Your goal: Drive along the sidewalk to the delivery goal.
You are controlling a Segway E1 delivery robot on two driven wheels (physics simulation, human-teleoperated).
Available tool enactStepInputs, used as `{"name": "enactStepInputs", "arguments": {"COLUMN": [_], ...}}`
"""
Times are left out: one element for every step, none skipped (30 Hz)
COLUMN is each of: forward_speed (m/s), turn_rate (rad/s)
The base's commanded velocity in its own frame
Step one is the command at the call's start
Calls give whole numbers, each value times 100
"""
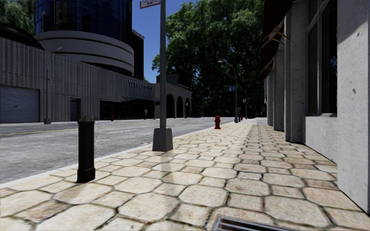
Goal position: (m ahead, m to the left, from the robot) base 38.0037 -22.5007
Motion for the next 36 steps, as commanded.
{"name": "enactStepInputs", "arguments": {"forward_speed": [200,200,200,200,200,200,200,200,200,200,200,200,200,200,200,200,200,200,200,200,200,200,200,200,200,200,200,200,200,200,200,200,200,200,200,200], "turn_rate": [-41,-41,-41,-41,-41,-41,-41,-41,-41,-41,-41,-41,-41,-39,-39,-36,-35,-35,-35,-35,-35,-35,-35,-35,-30,-12,-12,0,0,0,0,0,0,0,0,-7]}}
